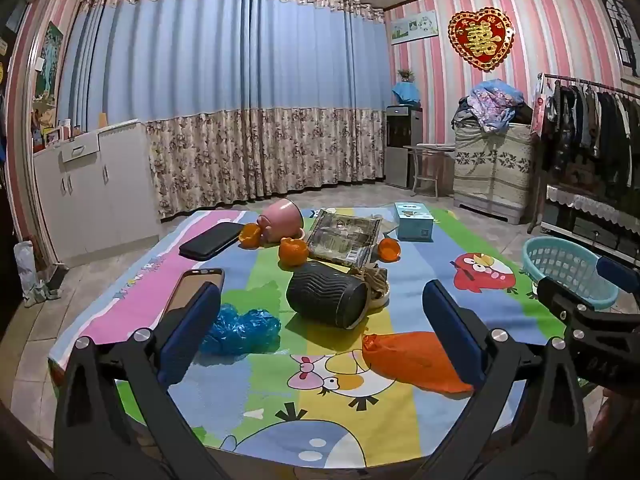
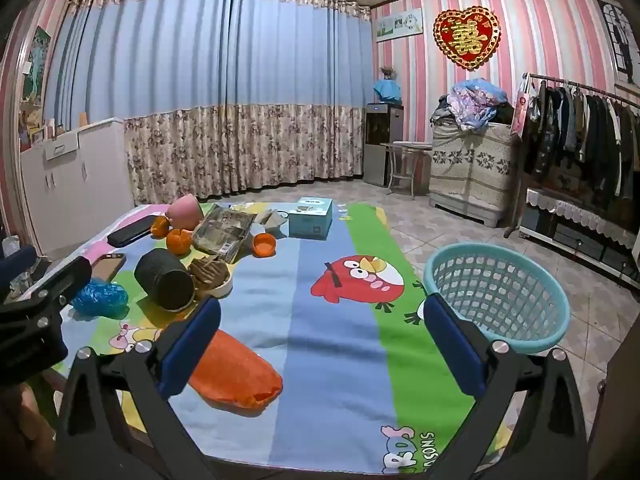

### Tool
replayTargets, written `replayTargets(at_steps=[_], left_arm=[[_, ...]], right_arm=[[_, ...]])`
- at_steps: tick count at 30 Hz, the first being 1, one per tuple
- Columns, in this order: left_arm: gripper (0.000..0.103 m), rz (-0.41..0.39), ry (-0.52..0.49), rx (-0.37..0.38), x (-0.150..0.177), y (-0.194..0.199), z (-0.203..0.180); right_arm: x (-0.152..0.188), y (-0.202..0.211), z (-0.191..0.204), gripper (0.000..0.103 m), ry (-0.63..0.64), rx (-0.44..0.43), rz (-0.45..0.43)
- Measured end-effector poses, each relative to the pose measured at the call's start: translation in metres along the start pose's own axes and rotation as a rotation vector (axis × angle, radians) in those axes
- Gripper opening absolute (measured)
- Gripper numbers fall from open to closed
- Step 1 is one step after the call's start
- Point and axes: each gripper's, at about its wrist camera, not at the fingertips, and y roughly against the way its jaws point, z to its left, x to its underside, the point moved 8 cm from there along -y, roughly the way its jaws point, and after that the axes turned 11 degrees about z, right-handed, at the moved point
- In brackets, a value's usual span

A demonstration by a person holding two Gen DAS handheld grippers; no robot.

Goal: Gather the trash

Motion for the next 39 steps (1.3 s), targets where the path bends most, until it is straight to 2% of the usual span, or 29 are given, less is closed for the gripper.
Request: replayTargets(at_steps=[39], left_arm=[[0.098, -0.008, -0.012, 0.001, -0.0004, 0.0043, -0.0031]], right_arm=[[-0.0033, 0.0016, -0.0028, 0.099, -0.010, 0.002, -0.013]])
